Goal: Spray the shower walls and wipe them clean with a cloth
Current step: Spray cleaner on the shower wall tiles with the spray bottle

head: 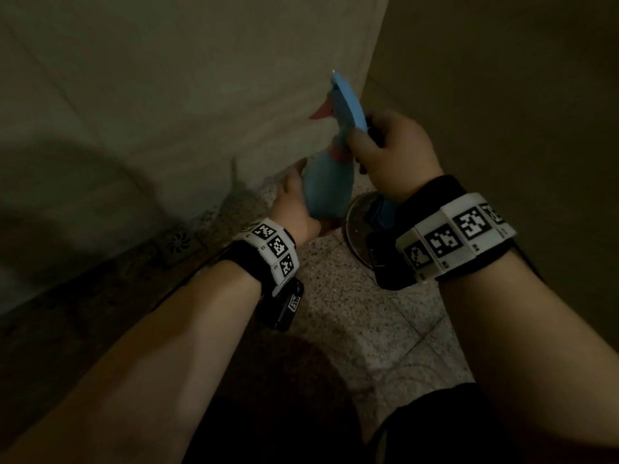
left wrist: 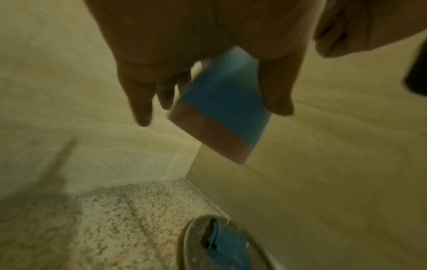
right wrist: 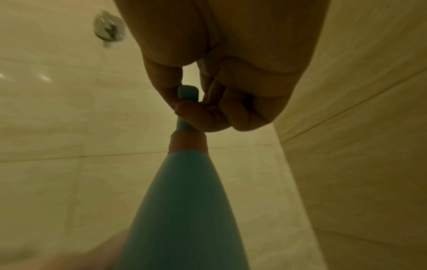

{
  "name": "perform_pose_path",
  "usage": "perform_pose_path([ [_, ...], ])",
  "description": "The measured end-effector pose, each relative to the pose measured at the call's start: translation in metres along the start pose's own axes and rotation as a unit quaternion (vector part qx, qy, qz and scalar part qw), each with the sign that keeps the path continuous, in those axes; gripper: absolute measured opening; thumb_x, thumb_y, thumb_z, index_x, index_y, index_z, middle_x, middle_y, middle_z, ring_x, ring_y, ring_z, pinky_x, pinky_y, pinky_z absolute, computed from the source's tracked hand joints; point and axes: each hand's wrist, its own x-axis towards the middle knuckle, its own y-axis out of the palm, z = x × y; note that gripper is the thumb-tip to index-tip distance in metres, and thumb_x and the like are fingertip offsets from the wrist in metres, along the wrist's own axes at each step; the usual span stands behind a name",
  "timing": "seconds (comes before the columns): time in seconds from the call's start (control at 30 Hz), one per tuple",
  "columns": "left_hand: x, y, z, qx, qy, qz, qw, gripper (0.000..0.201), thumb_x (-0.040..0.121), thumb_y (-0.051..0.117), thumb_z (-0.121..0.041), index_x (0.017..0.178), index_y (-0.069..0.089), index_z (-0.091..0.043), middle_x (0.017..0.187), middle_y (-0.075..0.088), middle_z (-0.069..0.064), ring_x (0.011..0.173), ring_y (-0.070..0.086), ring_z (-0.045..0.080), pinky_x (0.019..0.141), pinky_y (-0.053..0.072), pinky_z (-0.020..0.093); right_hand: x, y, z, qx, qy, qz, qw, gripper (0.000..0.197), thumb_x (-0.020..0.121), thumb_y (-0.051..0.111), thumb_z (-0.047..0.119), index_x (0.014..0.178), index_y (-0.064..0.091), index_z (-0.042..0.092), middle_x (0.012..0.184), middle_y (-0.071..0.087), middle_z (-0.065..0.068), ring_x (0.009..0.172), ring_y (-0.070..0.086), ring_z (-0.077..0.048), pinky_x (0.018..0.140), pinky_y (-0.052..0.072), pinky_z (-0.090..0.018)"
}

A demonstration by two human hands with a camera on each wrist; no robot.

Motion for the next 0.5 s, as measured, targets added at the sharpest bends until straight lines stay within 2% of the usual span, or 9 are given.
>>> perform_pose_path([
  [0.07,-0.004,-0.001,0.006,-0.009,0.012,-0.034,0.999,0.104,0.066,0.082,-0.029,0.147,0.017,-0.018,0.149,0.028,0.01,0.133,0.036,0.025,0.107,0.033,0.026,-0.007,0.008,0.004,0.01,-0.004,0.003,1.0,0.029,0.091,0.055,0.03,0.114,0.056,0.011,0.086,0.057,0.003,0.072,0.055,-0.011,0.055,0.039,-0.019],
  [0.13,-0.005,-0.003,0.009,-0.108,0.015,0.015,0.994,0.085,0.07,0.076,-0.03,0.142,0.031,-0.021,0.141,0.042,0.009,0.124,0.045,0.028,0.098,0.043,0.032,-0.015,0.014,0.007,0.014,-0.013,0.001,1.0,0.022,0.09,0.057,0.03,0.107,0.057,0.016,0.081,0.058,0.007,0.068,0.054,-0.005,0.056,0.041,-0.018],
  [0.17,-0.006,-0.006,0.009,-0.132,0.021,0.022,0.991,0.071,0.076,0.069,-0.032,0.139,0.038,-0.023,0.132,0.05,0.009,0.115,0.051,0.031,0.087,0.05,0.039,-0.018,0.017,0.007,0.021,-0.015,-0.001,1.0,0.019,0.09,0.057,0.03,0.104,0.057,0.017,0.082,0.059,0.007,0.07,0.056,-0.005,0.058,0.044,-0.02],
  [0.2,-0.008,-0.006,0.012,-0.154,0.02,0.036,0.987,0.058,0.083,0.061,-0.031,0.137,0.043,-0.024,0.12,0.057,0.008,0.105,0.055,0.03,0.076,0.054,0.039,-0.022,0.019,0.008,0.031,-0.017,-0.001,0.999,0.018,0.09,0.058,0.03,0.104,0.057,0.017,0.085,0.062,0.005,0.075,0.059,-0.008,0.063,0.049,-0.025],
  [0.23,-0.01,-0.005,0.015,-0.177,0.02,0.031,0.983,0.054,0.085,0.059,-0.032,0.136,0.045,-0.022,0.11,0.06,0.006,0.098,0.056,0.026,0.073,0.053,0.035,-0.024,0.022,0.009,0.039,-0.019,0.001,0.999,0.019,0.09,0.058,0.031,0.104,0.057,0.017,0.091,0.065,0.002,0.081,0.062,-0.012,0.07,0.053,-0.031],
  [0.3,-0.021,-0.006,0.019,-0.184,0.036,0.002,0.982,0.072,0.071,0.076,-0.028,0.134,0.043,-0.017,0.11,0.058,-0.002,0.1,0.054,0.015,0.084,0.048,0.026,-0.031,0.026,0.009,0.042,-0.034,0.015,0.998,0.022,0.091,0.057,0.036,0.104,0.057,0.018,0.098,0.068,-0.006,0.09,0.065,-0.019,0.082,0.054,-0.042],
  [0.37,-0.025,-0.004,0.032,-0.168,0.029,0.015,0.985,0.092,0.054,0.084,-0.019,0.133,0.037,-0.026,0.116,0.053,-0.006,0.111,0.051,0.014,0.098,0.046,0.035,-0.035,0.028,0.006,0.04,-0.048,0.031,0.998,0.026,0.089,0.058,0.041,0.105,0.054,0.021,0.1,0.067,-0.009,0.091,0.064,-0.018,0.083,0.053,-0.044],
  [0.4,-0.031,-0.007,0.03,-0.189,0.024,0.041,0.981,0.094,0.056,0.083,-0.013,0.135,0.034,-0.027,0.117,0.051,-0.008,0.115,0.05,0.016,0.1,0.046,0.041,-0.038,0.029,0.005,0.037,-0.057,0.039,0.997,0.032,0.087,0.06,0.043,0.109,0.053,0.021,0.102,0.065,-0.008,0.091,0.061,-0.016,0.082,0.052,-0.041],
  [0.5,-0.032,-0.014,0.032,-0.182,0.026,0.056,0.981,0.088,0.067,0.076,0.001,0.14,0.031,-0.022,0.118,0.05,-0.005,0.121,0.049,0.019,0.101,0.044,0.037,-0.04,0.031,-0.004,0.009,-0.086,0.056,0.995,0.07,0.075,0.062,0.051,0.132,0.042,0.016,0.118,0.05,-0.001,0.107,0.05,-0.013,0.09,0.046,-0.03],
])
